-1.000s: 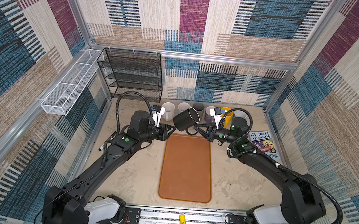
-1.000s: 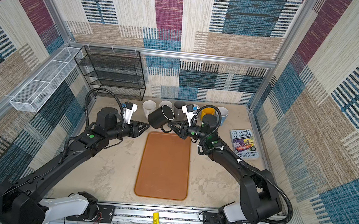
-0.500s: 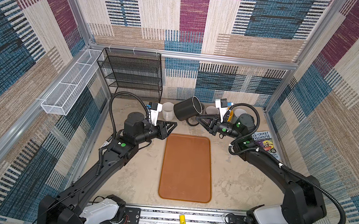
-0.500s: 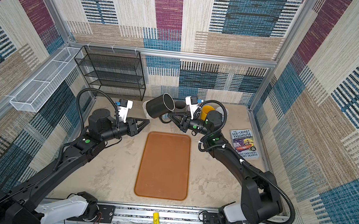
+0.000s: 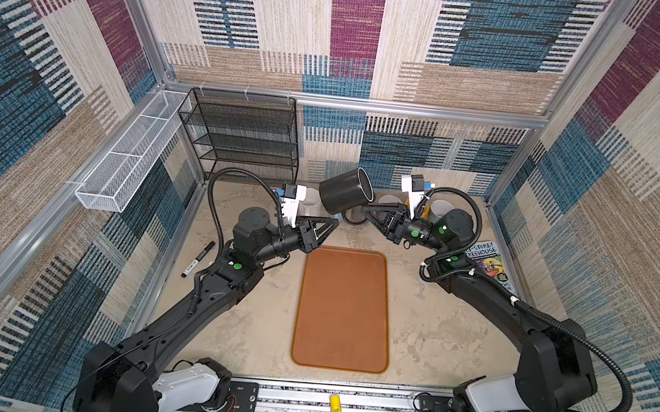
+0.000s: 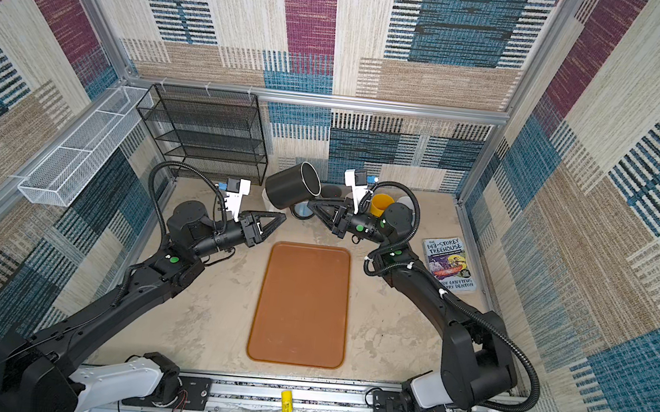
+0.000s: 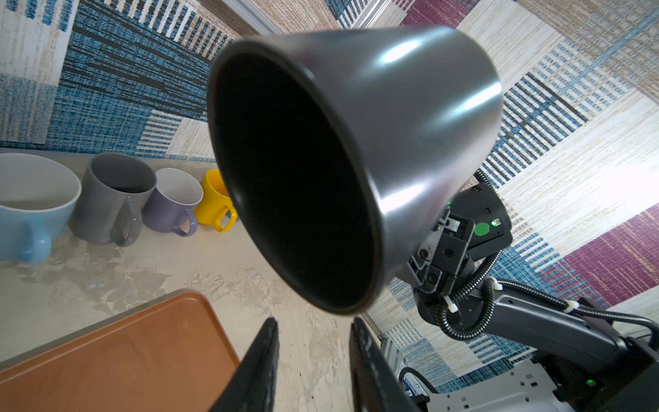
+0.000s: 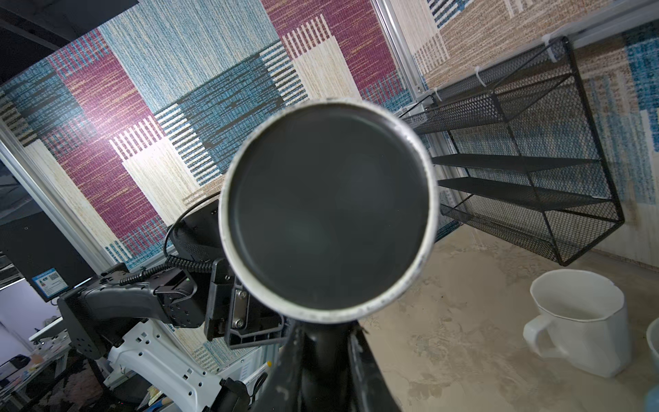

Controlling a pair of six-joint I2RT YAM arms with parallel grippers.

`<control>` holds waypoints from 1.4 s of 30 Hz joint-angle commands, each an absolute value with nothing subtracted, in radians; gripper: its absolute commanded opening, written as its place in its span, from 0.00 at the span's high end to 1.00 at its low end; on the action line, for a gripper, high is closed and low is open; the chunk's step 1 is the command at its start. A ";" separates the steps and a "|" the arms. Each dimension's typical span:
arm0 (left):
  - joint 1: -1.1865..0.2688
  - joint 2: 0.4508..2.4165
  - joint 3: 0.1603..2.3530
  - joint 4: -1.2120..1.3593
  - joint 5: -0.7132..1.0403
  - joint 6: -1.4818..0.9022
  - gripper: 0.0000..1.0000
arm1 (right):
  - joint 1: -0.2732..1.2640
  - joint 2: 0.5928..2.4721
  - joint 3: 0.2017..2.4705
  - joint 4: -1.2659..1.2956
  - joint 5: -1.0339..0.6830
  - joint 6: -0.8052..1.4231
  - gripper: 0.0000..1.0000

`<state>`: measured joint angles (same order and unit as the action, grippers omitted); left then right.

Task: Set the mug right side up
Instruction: 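Raise the black mug sideways while the left gripper moves under its body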

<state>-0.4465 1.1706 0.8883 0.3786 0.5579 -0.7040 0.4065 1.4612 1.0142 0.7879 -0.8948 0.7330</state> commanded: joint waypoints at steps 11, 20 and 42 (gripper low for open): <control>-0.454 1.215 0.860 0.737 0.656 -0.814 0.65 | 0.418 1.471 1.010 1.037 -0.940 0.845 1.00; -0.464 1.230 0.862 0.799 0.673 -0.827 0.64 | 0.465 1.492 1.024 1.061 -0.948 0.856 1.00; -0.465 1.189 0.797 1.073 0.643 -0.911 0.80 | 0.531 1.522 0.963 1.189 -0.933 0.894 1.00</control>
